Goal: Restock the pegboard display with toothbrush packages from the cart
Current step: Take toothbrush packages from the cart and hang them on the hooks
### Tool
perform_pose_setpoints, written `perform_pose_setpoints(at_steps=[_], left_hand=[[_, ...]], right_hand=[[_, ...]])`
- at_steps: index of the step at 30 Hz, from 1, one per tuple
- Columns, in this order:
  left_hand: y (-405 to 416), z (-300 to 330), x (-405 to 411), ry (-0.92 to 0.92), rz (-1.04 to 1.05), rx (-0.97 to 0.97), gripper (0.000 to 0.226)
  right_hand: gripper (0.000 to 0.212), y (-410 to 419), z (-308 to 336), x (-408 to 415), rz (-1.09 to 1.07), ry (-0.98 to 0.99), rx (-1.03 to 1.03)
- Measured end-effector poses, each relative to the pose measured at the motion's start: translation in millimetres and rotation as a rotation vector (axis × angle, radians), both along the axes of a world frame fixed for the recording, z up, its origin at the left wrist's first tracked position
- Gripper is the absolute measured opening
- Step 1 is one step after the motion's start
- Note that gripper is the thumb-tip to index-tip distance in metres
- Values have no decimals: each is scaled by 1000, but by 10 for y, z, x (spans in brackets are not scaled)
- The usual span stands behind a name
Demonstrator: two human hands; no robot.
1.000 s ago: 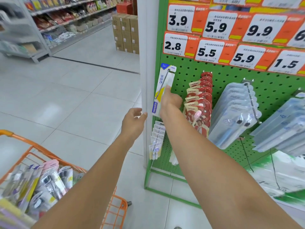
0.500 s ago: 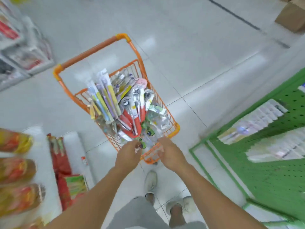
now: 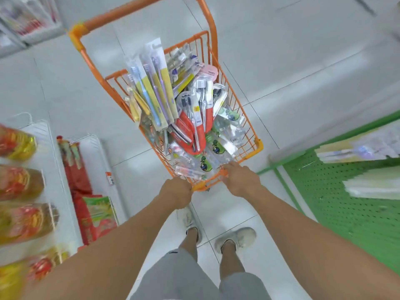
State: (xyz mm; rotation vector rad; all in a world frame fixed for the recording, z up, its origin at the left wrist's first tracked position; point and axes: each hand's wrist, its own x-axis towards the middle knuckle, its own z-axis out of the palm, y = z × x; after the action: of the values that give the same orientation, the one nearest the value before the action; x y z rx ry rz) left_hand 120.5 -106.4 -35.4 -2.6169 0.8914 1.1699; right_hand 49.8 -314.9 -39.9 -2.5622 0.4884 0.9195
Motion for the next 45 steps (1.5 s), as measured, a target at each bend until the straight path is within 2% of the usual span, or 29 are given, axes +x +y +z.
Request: perform_pose_setpoints(at_steps=[3, 5, 8, 11, 12, 14, 16, 18, 20, 23, 26, 29, 31, 33, 38, 42, 43, 45], left_hand=[[-49, 43, -61, 131, -83, 42, 28], [-42, 59, -146, 263, -50, -11, 37], [2, 174, -329, 372, 84, -160, 36], [125, 469, -335, 314, 300, -354, 24], [202, 589, -283, 296, 396, -377, 22], [433, 828, -104, 278, 722, -400, 22], [676, 1063, 79, 299, 1175, -456, 20], [800, 1183, 231, 309, 1448, -557, 23], [768, 1184, 341, 329, 1476, -614, 35], [555, 1122, 391, 303, 1428, -583, 63], [387, 1006, 338, 349, 1408, -597, 85], [347, 855, 322, 330, 1343, -592, 100], [349, 797, 329, 360, 1342, -589, 102], [368, 758, 366, 377, 1369, -624, 95], [380, 654, 491, 462, 1482, -685, 88], [375, 640, 495, 497, 1552, -623, 83], [372, 643, 502, 524, 1573, -619, 85], [362, 651, 501, 543, 1600, -603, 106]], right_hand=[[36, 15, -5, -167, -28, 14, -18], [43, 9, -14, -351, -31, 21, -3], [49, -30, 36, -622, -39, 67, 22], [32, -87, 281, -663, 18, 161, 13], [24, -76, 448, -576, 4, 123, 19], [16, 47, 851, -298, -117, -104, 143], [32, 278, 1203, 13, -306, -347, 359], [48, 556, 1373, 286, -422, -411, 542], [57, 812, 1338, 473, -480, -397, 613], [65, 1018, 1186, 541, -579, -463, 543], [64, 1015, 1050, 492, -580, -519, 358], [54, 1001, 917, 492, -576, -506, 312], [38, 1034, 859, 553, -592, -520, 313], [29, 1100, 825, 624, -585, -518, 335], [36, 1200, 718, 711, -607, -481, 343], [40, 1099, 737, 669, -559, -498, 349], [39, 1063, 760, 652, -558, -509, 359], [37, 998, 802, 604, -564, -540, 386]])
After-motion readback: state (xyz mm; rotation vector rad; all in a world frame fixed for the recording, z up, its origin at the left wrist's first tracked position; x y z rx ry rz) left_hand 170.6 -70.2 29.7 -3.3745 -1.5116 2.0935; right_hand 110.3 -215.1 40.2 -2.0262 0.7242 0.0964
